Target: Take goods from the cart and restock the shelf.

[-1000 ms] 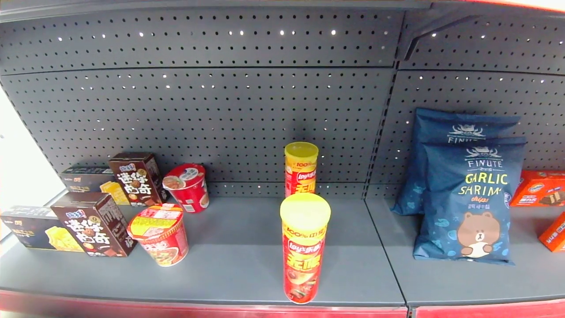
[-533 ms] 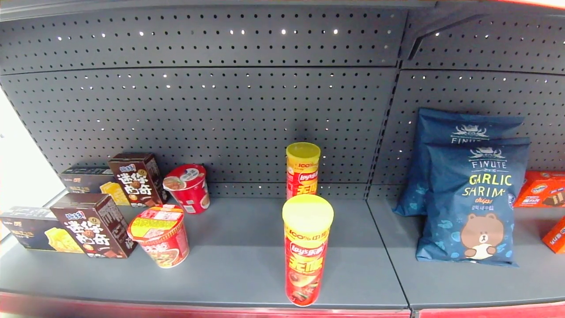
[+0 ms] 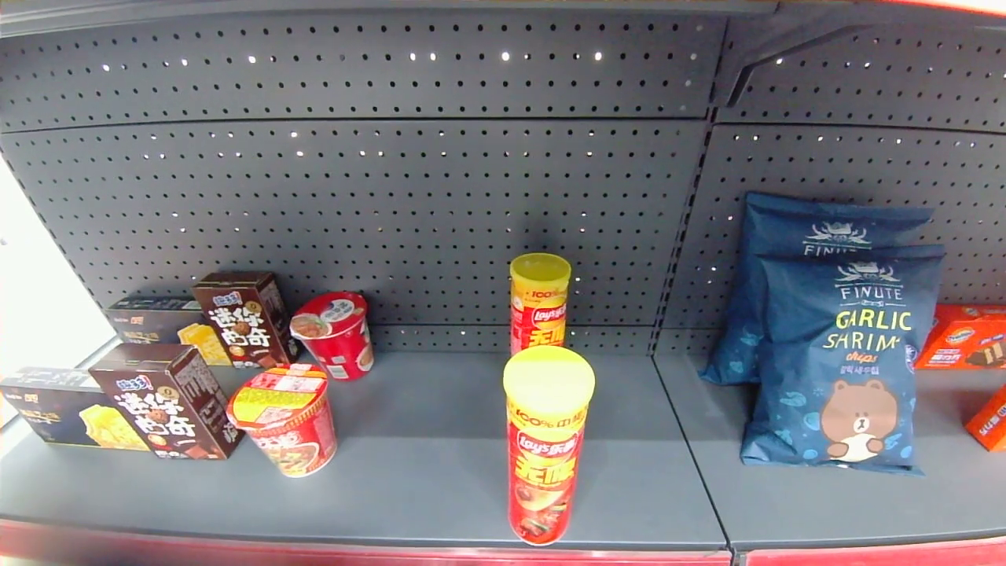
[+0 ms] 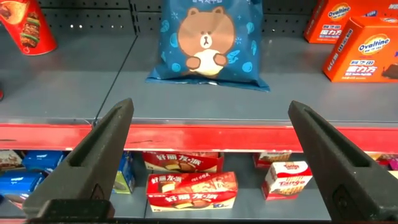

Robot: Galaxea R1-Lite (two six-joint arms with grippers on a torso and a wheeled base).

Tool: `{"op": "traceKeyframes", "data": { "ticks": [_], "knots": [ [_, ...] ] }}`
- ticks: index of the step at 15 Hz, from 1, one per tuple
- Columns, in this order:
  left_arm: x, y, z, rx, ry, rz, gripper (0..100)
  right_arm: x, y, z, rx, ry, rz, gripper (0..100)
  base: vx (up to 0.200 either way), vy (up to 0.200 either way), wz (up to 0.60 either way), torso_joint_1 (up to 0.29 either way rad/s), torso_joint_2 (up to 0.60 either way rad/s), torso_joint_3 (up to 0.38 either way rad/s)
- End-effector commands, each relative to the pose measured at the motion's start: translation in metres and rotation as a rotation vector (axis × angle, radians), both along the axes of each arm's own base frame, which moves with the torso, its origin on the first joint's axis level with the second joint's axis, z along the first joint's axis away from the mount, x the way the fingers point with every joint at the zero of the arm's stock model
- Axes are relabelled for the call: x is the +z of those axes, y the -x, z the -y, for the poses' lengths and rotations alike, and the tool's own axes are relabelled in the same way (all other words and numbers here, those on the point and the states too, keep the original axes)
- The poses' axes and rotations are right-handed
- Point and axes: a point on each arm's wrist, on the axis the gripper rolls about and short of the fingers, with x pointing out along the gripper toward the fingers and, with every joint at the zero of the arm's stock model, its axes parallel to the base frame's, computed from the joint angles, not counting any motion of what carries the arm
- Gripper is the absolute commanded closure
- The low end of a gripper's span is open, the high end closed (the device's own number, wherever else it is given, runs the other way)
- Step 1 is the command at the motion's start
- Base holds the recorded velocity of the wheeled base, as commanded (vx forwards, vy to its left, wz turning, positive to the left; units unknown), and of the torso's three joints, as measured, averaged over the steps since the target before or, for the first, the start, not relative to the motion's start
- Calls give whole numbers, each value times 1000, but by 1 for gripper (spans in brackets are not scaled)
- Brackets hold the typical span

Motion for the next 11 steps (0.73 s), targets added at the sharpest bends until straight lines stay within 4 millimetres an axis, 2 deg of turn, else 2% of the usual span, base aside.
{"op": "traceKeyframes", "data": {
  "ticks": [1, 11],
  "knots": [
    [0, 0, 0, 1, 1, -1, 0, 0, 0, 0, 2, 2, -2, 0, 0, 0, 0, 0, 0, 0],
    [0, 0, 0, -4, 2, -1, 0, 0, 0, -1, 31, 4, -4, 0, 0, 0, 0, 0, 0, 0]
  ]
}}
